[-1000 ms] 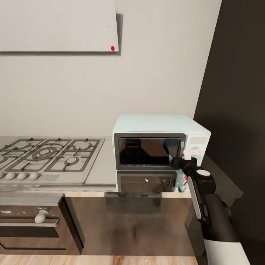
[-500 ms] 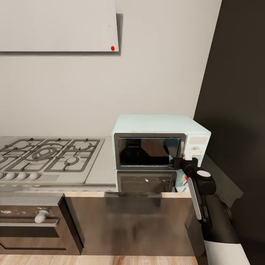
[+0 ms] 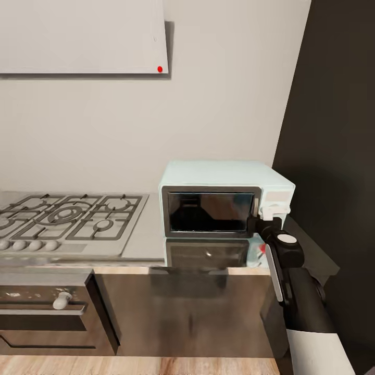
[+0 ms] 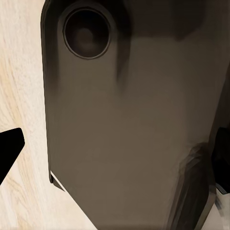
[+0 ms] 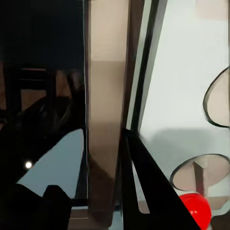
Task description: In the kitchen, take the popcorn bag from the countertop, put it into the microwave, and heat it until the popcorn is cooked so the cooked popcorn ends up inside the bag.
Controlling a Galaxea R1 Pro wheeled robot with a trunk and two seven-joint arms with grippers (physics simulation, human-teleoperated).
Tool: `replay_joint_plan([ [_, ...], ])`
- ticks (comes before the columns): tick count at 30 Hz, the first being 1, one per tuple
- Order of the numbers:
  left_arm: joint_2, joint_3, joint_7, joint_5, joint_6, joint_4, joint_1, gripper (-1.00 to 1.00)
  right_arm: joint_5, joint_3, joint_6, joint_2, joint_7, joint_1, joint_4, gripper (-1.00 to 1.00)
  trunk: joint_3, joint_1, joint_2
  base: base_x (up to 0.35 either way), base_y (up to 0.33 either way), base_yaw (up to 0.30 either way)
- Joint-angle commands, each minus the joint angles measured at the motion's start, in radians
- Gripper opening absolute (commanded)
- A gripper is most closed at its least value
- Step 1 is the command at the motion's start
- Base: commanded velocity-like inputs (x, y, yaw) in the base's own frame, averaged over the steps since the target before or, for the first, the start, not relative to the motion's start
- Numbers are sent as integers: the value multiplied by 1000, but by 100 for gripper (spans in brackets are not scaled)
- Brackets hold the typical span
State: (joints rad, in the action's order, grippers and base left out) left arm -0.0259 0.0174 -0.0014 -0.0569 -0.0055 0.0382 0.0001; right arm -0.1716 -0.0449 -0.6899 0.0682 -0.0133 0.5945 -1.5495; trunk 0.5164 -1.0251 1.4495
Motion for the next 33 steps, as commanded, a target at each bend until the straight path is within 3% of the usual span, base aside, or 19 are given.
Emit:
replay_joint_plan([
  [1,0,1,0,-6,-1,0,0,100,10,0,-4,1,-2,1,0,-100,1,0,1,-4,0,0],
  [8,0,3,0,-6,-1,5,2,100,-24,12,-3,2,-16,1,2,-100,1,0,0,0,0,0],
  [16,-1,4,0,-6,-1,5,3,100,11,-1,-5,2,-14,1,2,-100,1,0,0,-117,0,0],
  [21,-1,4,0,-6,-1,5,3,100,64,-2,-5,2,-14,1,1,-100,1,0,0,-331,0,0],
  [26,0,4,0,-6,-1,5,3,100,152,-3,-5,2,-14,1,0,-100,1,0,0,-339,0,0],
  [27,0,4,0,-6,-1,5,3,100,-5,-2,-5,2,-16,1,0,-100,1,0,0,-330,0,0],
  [33,0,4,0,-6,-1,5,3,100,-5,-1,-5,2,-17,1,0,-100,1,0,0,-282,0,0],
])
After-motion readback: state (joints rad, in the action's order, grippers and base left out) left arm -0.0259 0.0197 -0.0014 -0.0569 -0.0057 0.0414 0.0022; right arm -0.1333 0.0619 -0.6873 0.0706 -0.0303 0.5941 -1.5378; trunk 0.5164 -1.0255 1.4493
